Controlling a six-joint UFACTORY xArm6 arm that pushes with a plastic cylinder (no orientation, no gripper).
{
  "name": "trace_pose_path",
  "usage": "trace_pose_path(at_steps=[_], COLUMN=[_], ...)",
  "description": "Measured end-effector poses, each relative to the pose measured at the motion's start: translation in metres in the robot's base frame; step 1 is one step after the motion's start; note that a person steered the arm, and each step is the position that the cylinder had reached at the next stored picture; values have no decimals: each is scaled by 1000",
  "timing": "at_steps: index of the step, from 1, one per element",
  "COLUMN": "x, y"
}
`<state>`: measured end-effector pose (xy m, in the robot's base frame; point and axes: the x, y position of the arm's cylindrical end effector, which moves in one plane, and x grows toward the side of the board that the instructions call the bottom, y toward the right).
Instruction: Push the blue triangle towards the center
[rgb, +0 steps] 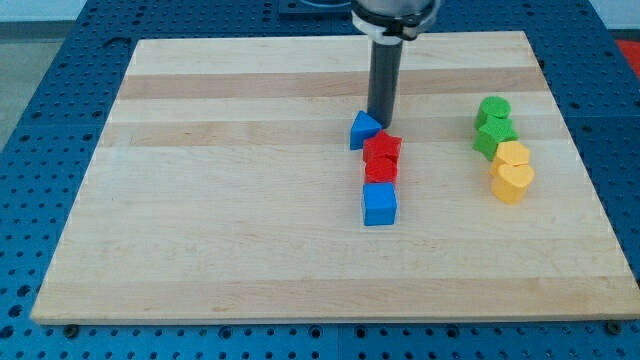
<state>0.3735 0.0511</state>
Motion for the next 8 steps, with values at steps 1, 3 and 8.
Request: trace_pose_path(at_steps=[1,3,8], x=[0,-2,21], y=[-10,9,-17])
